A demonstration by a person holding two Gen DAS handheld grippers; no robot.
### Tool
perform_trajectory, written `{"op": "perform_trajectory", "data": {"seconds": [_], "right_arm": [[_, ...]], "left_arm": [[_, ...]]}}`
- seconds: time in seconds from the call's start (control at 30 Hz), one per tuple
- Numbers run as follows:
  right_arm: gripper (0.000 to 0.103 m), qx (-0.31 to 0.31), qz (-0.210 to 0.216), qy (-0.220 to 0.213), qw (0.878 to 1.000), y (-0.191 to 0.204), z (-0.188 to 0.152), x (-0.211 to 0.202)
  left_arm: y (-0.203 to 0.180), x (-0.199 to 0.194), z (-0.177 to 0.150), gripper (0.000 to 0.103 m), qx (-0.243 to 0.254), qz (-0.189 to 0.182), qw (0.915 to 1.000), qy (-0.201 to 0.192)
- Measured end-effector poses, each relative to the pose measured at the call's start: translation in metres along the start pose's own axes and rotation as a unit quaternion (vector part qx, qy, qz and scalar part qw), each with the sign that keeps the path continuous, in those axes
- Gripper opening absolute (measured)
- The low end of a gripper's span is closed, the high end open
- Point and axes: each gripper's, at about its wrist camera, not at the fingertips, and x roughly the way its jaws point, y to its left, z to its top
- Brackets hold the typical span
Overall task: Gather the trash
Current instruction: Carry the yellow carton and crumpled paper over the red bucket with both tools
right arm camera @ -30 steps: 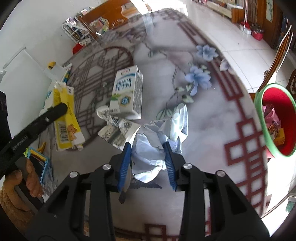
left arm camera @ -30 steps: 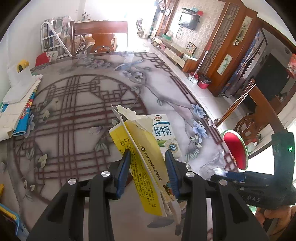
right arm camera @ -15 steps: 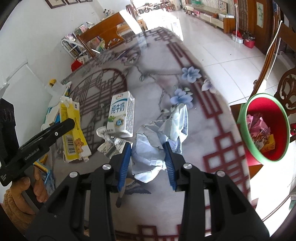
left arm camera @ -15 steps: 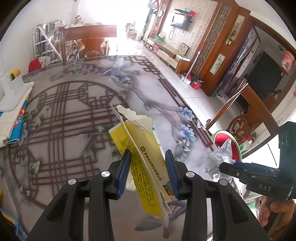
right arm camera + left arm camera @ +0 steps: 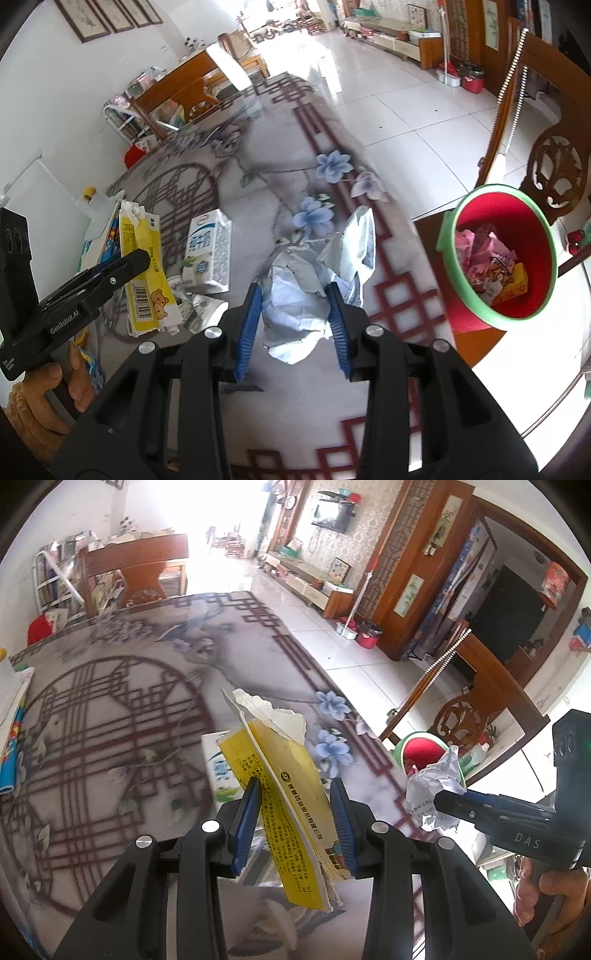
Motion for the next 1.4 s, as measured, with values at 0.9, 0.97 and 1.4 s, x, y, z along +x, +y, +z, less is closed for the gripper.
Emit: {"op": "perform_trajectory", "data": {"seconds": [0.9, 0.97, 1.4], "right_arm": [[0.036, 0.083, -0.053, -0.035, 0.995, -0.136, 0.025, -0.045], [0.036, 0.089, -0.057, -0.035, 0.994, -0.147, 0.026, -0.048], [0.036, 0.122, -0.077, -0.037, 0.989, -0.217, 0.032, -0.066]], "left_arm": [[-0.126, 0.072, 0.042, 0.036, 0.065, -0.065, 0.9956, 0.021], [-0.14, 0.083, 0.045, 0.036, 0.071, -0.072, 0.9946, 0.027], [-0.213, 0.134, 0.05, 0.036, 0.095, -0.101, 0.9886, 0.058]]}}
